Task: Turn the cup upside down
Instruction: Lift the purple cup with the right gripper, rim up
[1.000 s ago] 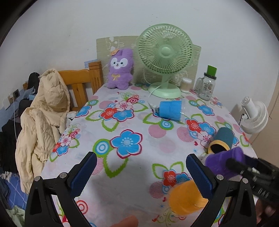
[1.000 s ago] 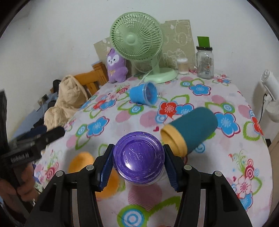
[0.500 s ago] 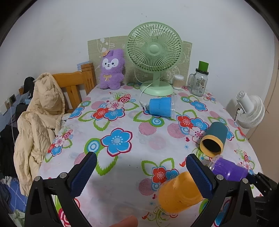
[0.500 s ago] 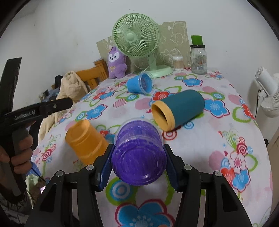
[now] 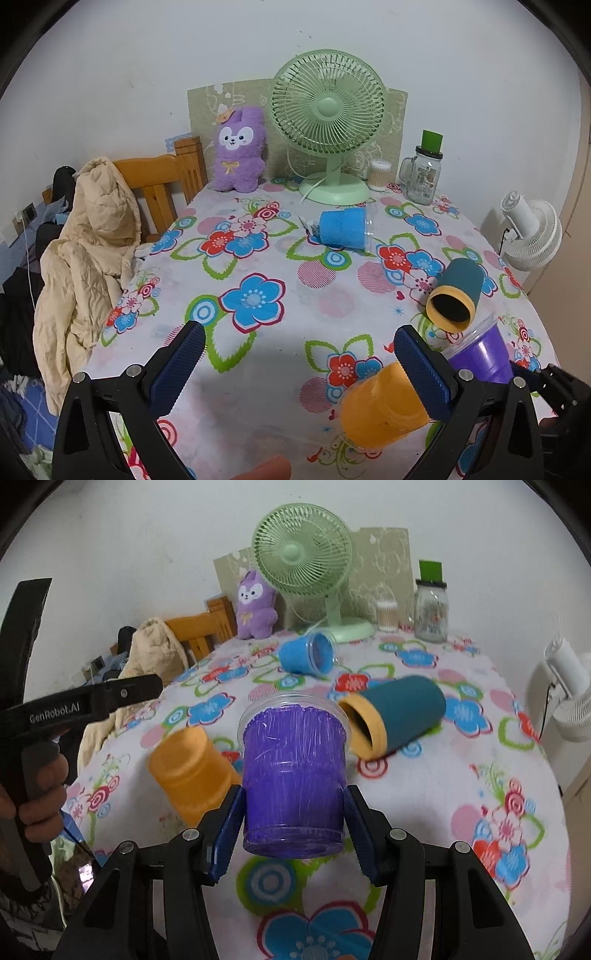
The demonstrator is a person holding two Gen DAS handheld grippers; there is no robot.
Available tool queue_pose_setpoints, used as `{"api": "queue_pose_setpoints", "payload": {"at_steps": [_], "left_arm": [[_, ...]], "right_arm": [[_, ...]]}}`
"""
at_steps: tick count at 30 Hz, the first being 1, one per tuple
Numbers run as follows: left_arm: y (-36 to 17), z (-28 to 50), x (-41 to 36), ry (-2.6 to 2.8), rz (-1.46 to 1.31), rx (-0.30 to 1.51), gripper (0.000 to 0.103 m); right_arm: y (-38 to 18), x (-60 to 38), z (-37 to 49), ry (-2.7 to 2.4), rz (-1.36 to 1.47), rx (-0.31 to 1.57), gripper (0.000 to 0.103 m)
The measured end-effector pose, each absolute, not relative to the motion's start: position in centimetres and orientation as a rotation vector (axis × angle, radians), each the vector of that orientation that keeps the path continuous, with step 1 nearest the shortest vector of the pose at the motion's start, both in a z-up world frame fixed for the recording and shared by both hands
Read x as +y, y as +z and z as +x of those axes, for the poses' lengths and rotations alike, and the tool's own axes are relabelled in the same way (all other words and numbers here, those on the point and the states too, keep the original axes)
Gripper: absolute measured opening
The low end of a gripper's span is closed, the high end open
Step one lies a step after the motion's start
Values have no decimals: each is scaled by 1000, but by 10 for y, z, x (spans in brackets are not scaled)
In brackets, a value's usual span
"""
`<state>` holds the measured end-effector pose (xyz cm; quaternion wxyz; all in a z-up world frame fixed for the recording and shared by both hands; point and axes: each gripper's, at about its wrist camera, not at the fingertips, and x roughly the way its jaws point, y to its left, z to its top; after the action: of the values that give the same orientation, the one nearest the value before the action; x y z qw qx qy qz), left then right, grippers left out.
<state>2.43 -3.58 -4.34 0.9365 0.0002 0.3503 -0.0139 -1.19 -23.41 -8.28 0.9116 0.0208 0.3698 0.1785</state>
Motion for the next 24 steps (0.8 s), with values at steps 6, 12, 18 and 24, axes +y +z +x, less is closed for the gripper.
{"api": "queue_pose_setpoints", "payload": {"at_steps": [6,12,18,24], "left_arm": [[-45,27,-26,-10,-14,722,103],[-46,29,-17,7,-33,724,103],[-46,29,-16,2,-28,728,103],[-47,29,-16,11,-32,724,103]], "right_arm": [[-93,-228,-5,369,52,800,58],[-97,-216,-4,330,-4,824,67],[-85,-221,-7,350,43,779,83],[-75,-215,-9,374,22,756,83]]}}
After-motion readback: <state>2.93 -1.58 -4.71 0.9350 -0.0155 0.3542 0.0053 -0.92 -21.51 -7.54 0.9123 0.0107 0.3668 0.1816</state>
